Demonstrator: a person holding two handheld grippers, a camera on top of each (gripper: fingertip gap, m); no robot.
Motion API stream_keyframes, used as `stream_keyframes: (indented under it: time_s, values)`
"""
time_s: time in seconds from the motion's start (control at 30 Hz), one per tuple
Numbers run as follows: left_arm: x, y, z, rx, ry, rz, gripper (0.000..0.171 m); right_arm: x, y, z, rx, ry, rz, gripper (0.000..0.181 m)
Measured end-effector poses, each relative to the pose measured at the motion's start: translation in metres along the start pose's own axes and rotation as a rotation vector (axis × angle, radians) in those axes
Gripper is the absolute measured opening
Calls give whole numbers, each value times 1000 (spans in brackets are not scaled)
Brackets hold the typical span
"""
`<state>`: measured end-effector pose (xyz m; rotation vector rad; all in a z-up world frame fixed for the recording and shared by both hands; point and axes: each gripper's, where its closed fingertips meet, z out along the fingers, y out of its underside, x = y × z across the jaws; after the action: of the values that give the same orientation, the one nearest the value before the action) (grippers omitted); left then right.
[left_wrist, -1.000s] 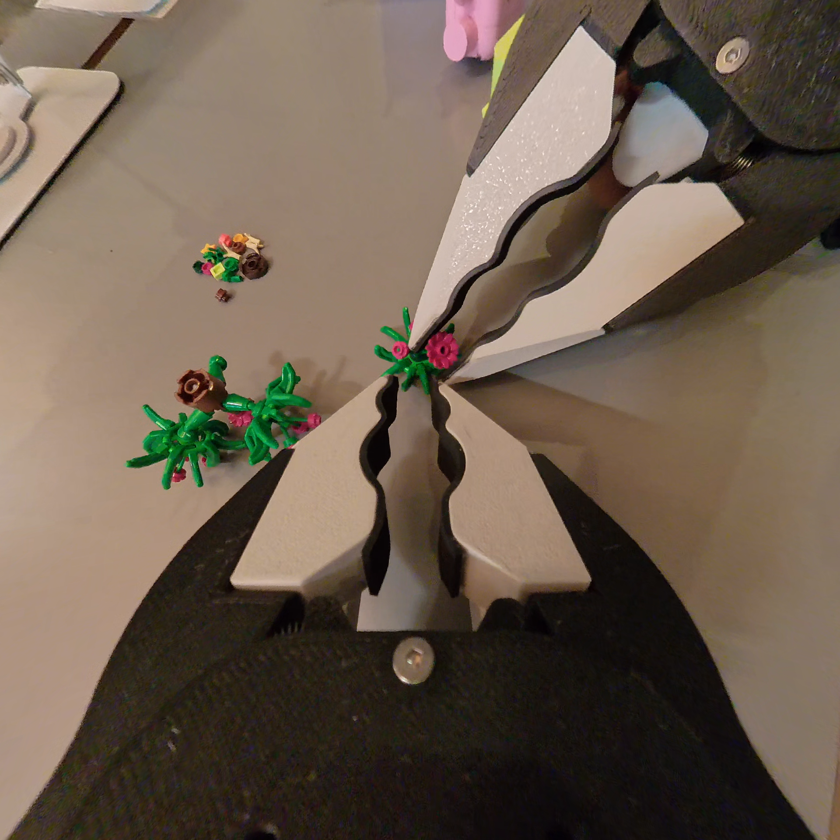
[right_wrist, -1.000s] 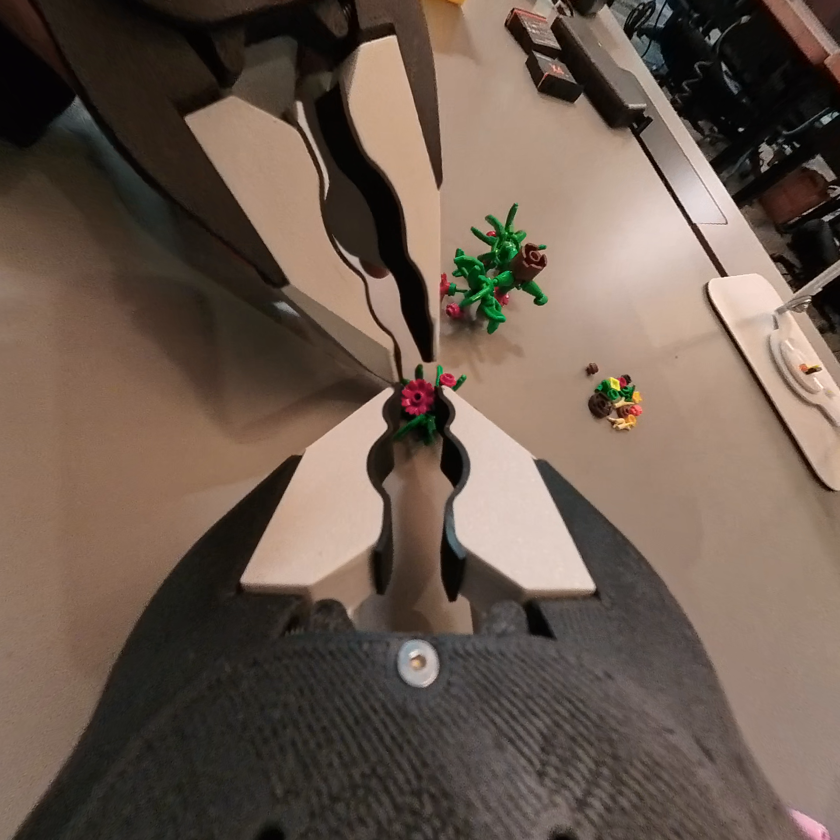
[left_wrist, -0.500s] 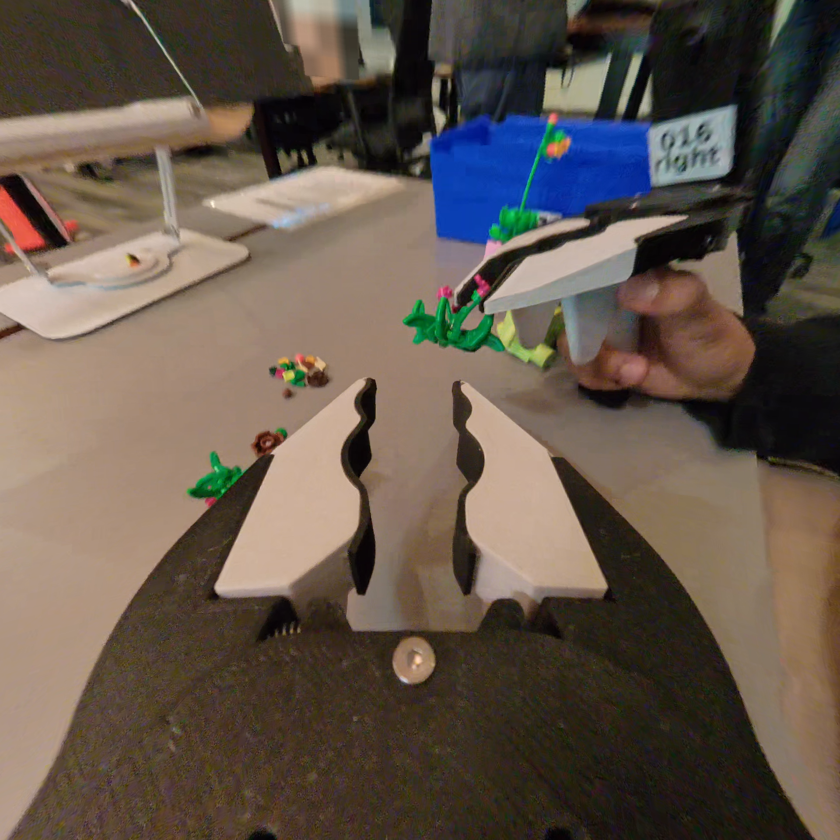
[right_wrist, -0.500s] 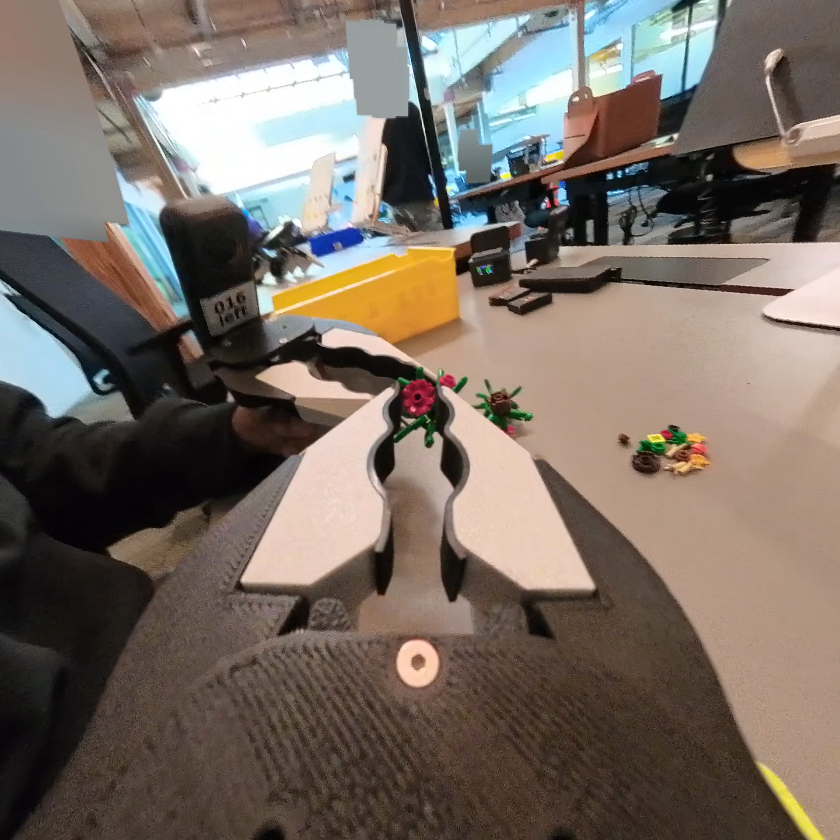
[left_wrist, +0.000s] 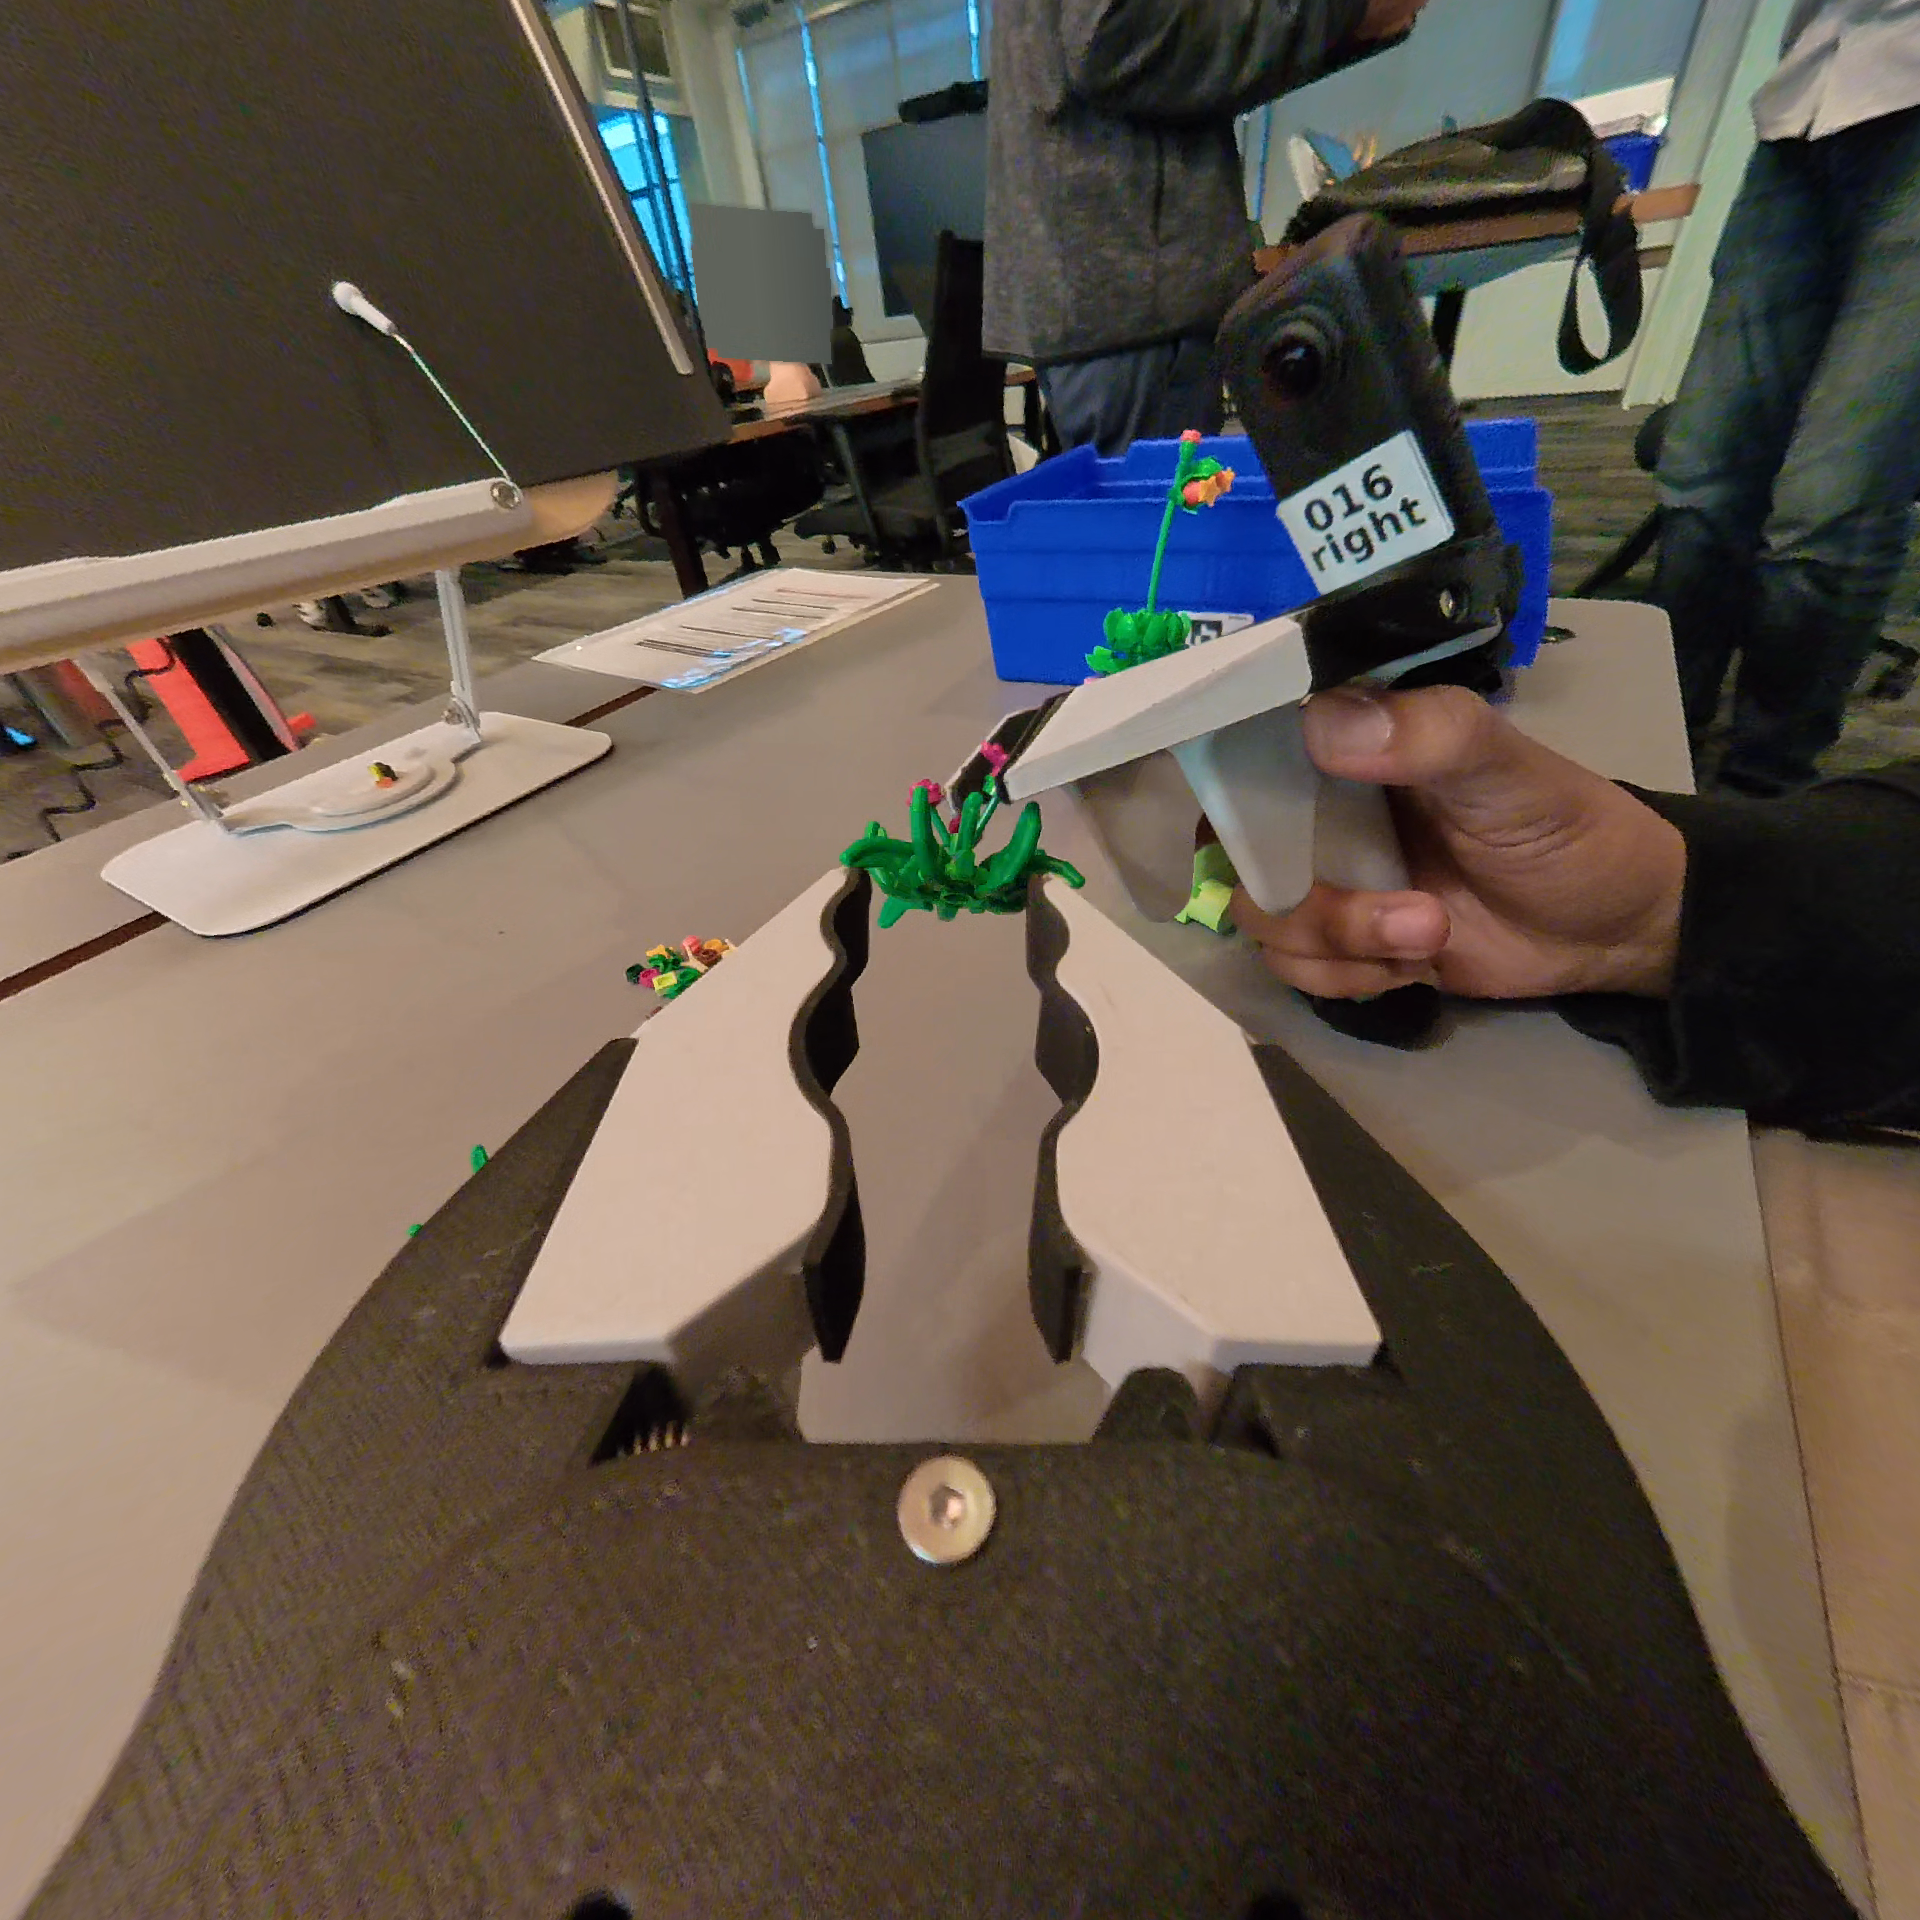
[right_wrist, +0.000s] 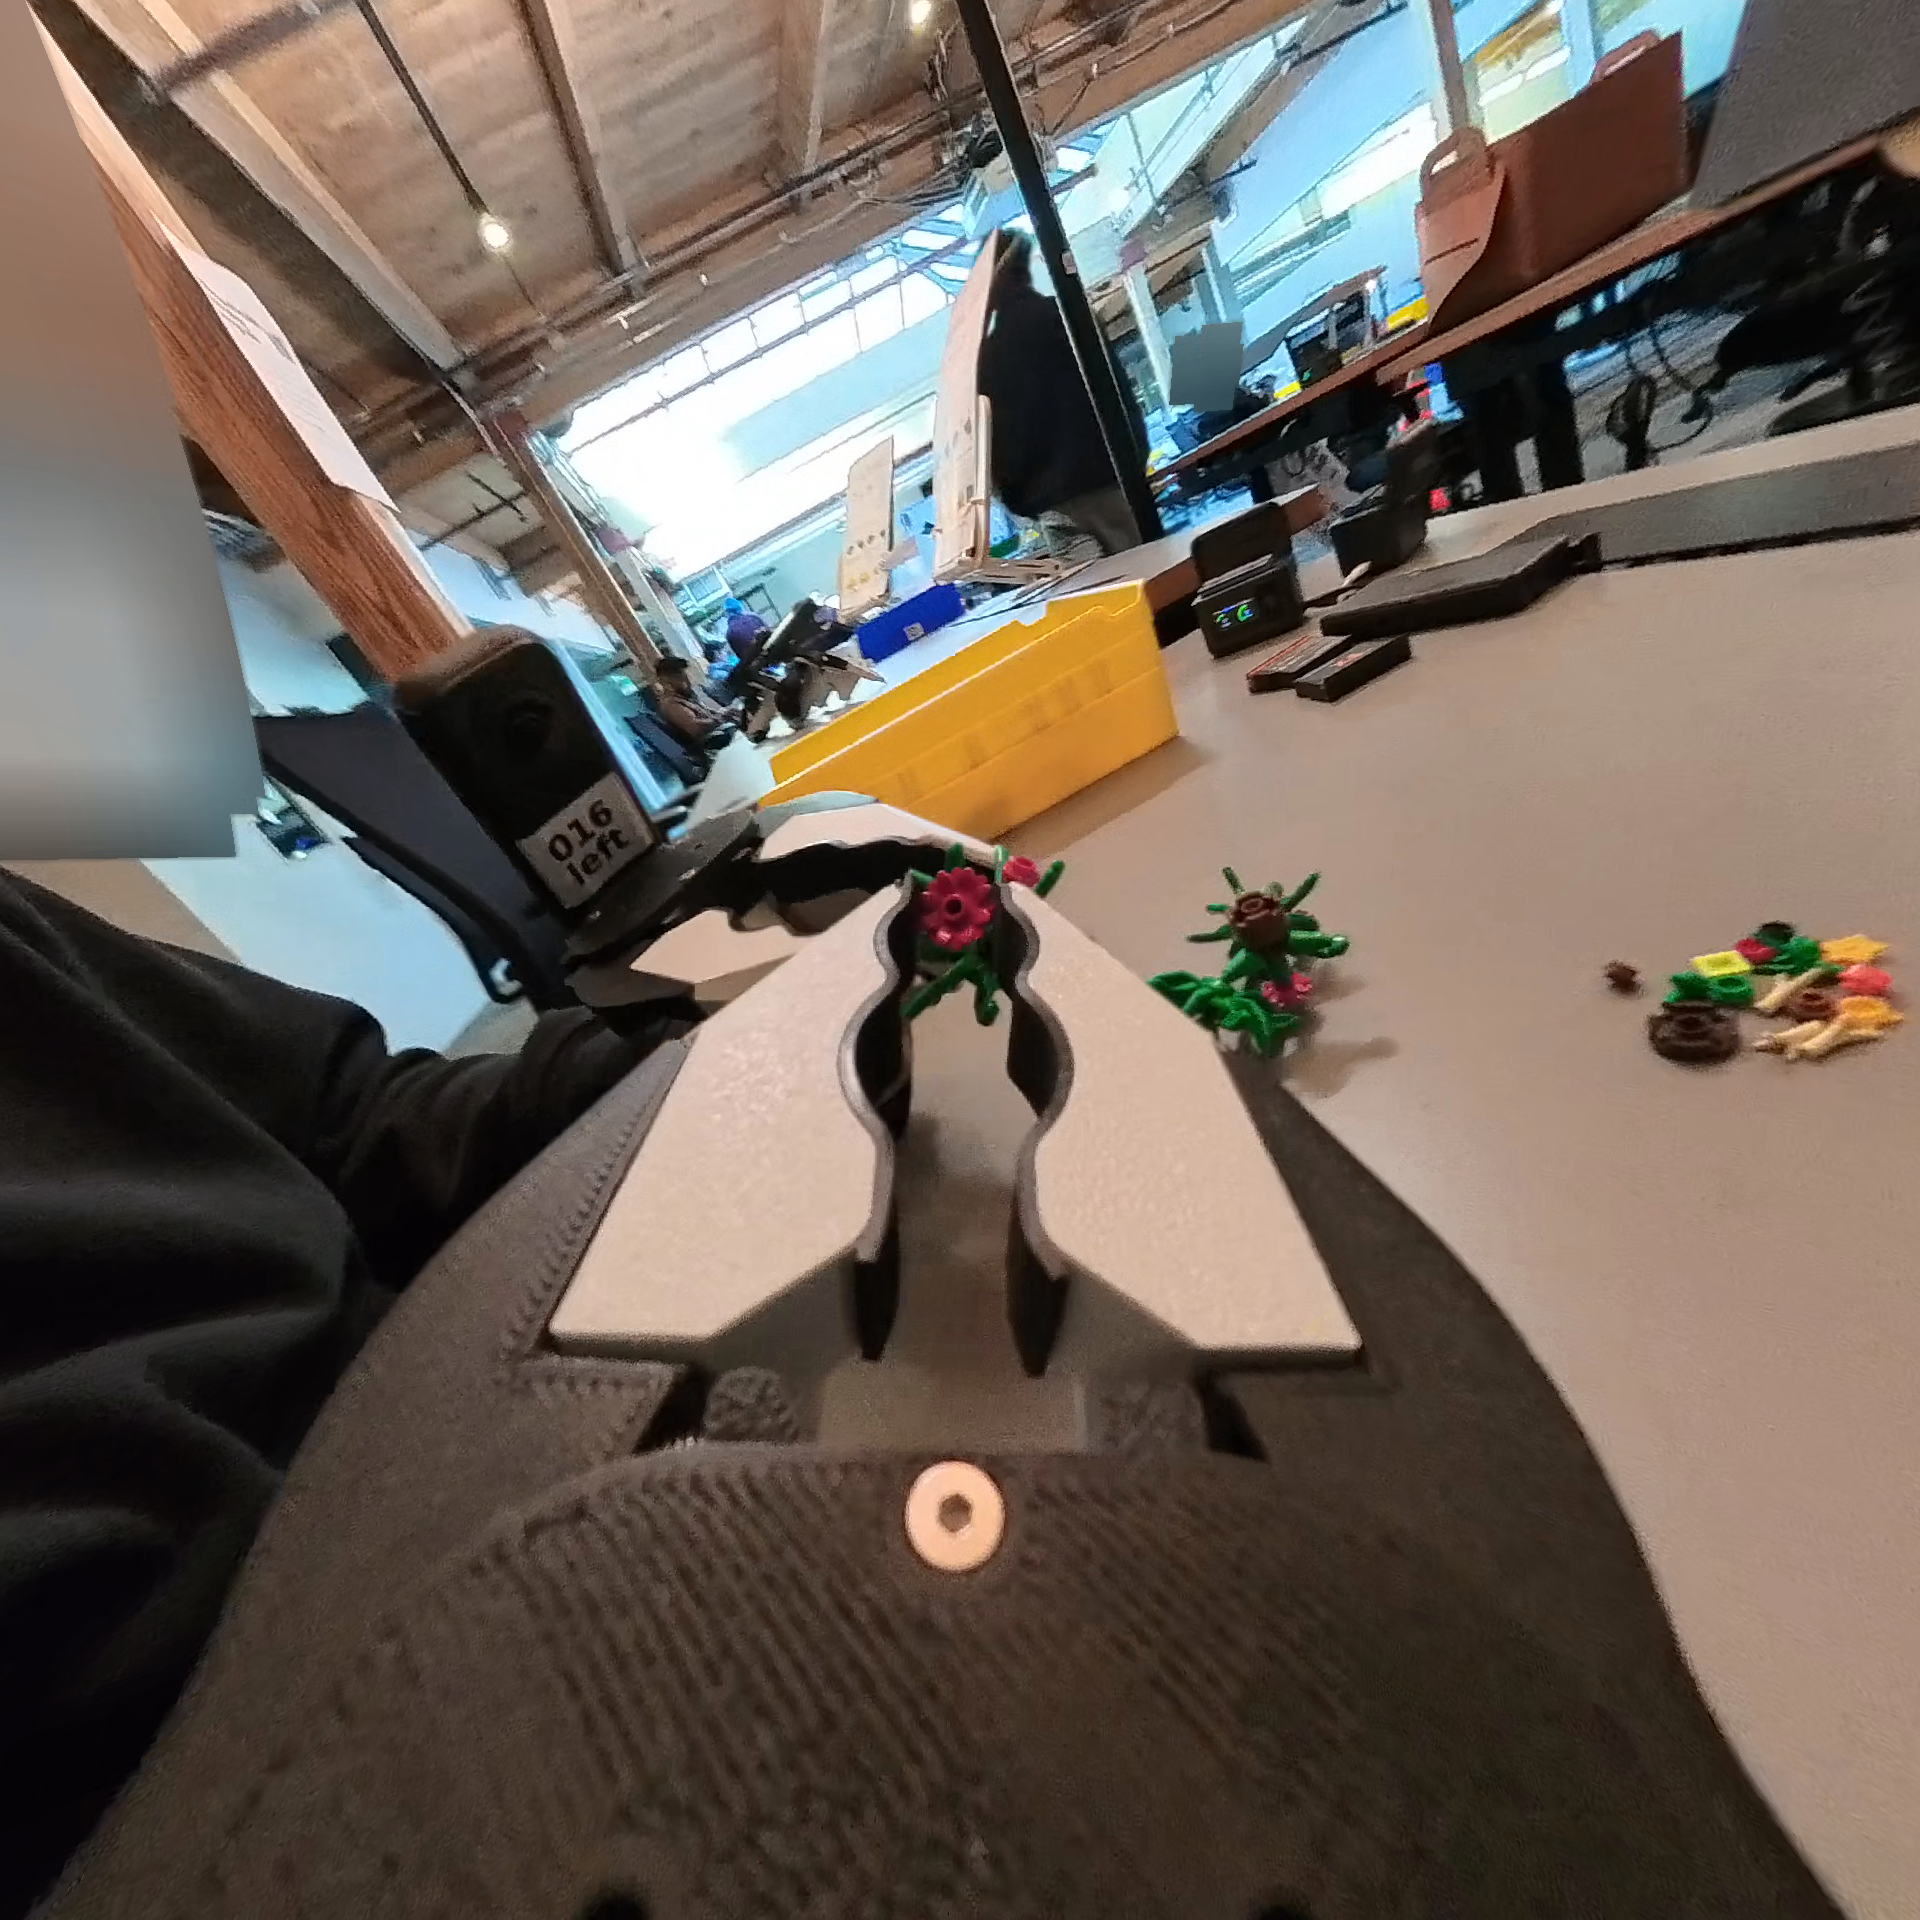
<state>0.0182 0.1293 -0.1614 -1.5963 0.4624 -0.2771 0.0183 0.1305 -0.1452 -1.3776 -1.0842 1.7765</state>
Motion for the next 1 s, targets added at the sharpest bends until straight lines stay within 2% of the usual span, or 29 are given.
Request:
stream_keyframes:
  time_s: [0.13, 0.33, 0.37, 0.63, 0.73, 0.9, 1.0]
  values:
    - [2, -3, -2, 23, 6, 14, 11, 2, -1, -1, 11, -27, 71, 12]
    - [1, -5, -3, 40, 2, 34, 10, 1, -1, -2, 21, -88, 158, 12]
    - [2, -4, -4, 40, 1, 44, 0, 1, -1, -2, 22, -88, 161, 12]
    - [0, -5, -4, 48, -23, 59, 0, 4, 0, -3, 13, -56, 135, 9]
    - [2, -6, -5, 53, 6, 34, 10, 7, -1, -3, 14, -35, 133, 9]
    - [7, -1, -1, 7, 44, -3, 17, 8, 3, 0, -16, 13, 74, 9]
    - [4, 1, 0, -9, 4, 8, 9, 3, 8, 4, -53, 12, 30, 9]
